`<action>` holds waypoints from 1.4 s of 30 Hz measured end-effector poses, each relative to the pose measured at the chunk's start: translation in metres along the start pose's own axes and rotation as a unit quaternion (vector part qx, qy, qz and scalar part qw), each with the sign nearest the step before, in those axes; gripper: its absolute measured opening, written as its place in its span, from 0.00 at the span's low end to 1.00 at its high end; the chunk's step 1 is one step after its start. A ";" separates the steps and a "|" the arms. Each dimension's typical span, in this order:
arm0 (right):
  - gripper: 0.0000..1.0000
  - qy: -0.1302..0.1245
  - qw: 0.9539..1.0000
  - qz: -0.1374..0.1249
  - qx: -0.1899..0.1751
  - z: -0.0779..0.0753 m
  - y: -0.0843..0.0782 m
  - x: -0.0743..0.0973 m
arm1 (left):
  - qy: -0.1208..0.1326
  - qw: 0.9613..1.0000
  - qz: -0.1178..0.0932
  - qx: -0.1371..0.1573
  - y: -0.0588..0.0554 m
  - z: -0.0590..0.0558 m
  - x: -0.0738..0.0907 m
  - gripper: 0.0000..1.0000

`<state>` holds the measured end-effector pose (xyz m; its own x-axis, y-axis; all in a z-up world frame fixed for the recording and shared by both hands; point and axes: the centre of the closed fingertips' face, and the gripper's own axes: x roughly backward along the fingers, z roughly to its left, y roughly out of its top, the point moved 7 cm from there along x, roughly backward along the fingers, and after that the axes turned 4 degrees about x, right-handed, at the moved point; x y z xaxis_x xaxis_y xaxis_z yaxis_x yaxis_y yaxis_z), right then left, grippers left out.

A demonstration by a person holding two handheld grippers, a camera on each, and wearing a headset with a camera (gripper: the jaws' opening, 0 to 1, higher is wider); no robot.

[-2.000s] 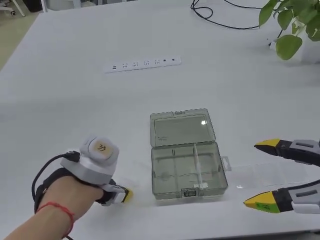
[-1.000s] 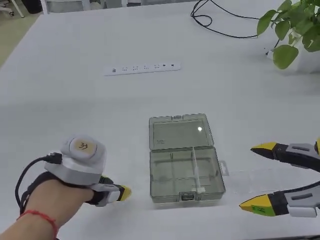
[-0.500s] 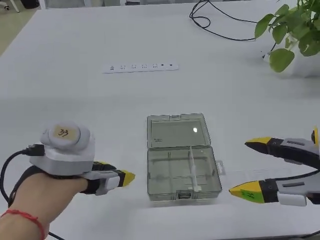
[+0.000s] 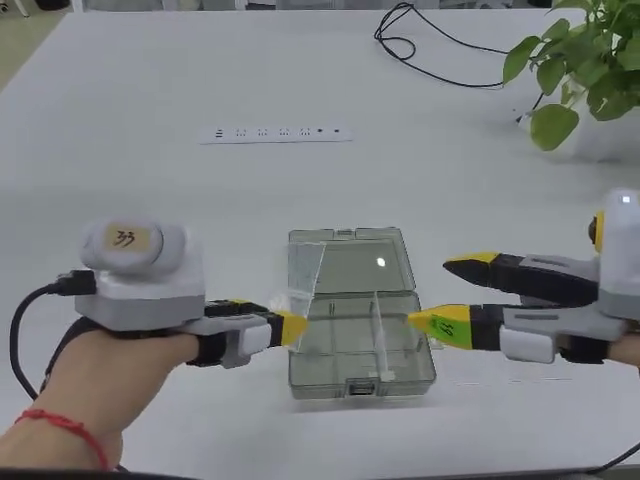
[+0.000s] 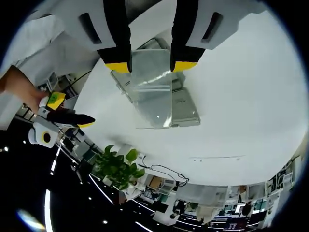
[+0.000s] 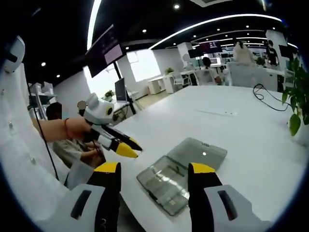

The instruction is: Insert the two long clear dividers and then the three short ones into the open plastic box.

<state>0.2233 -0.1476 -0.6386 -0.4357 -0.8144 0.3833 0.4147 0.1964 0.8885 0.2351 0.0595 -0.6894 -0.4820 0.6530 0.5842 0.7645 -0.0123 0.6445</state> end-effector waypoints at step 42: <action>0.06 -0.080 0.984 0.009 -0.161 0.017 -0.003 -0.049 | -0.073 0.997 -0.027 -0.028 0.005 -0.048 -0.020 0.33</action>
<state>0.2298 -0.0987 -0.6562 -0.5361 -0.7108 0.4553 0.6430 0.0056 0.7659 0.2285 0.0100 -0.6744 -0.4519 0.7566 0.4726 0.7121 -0.0132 0.7020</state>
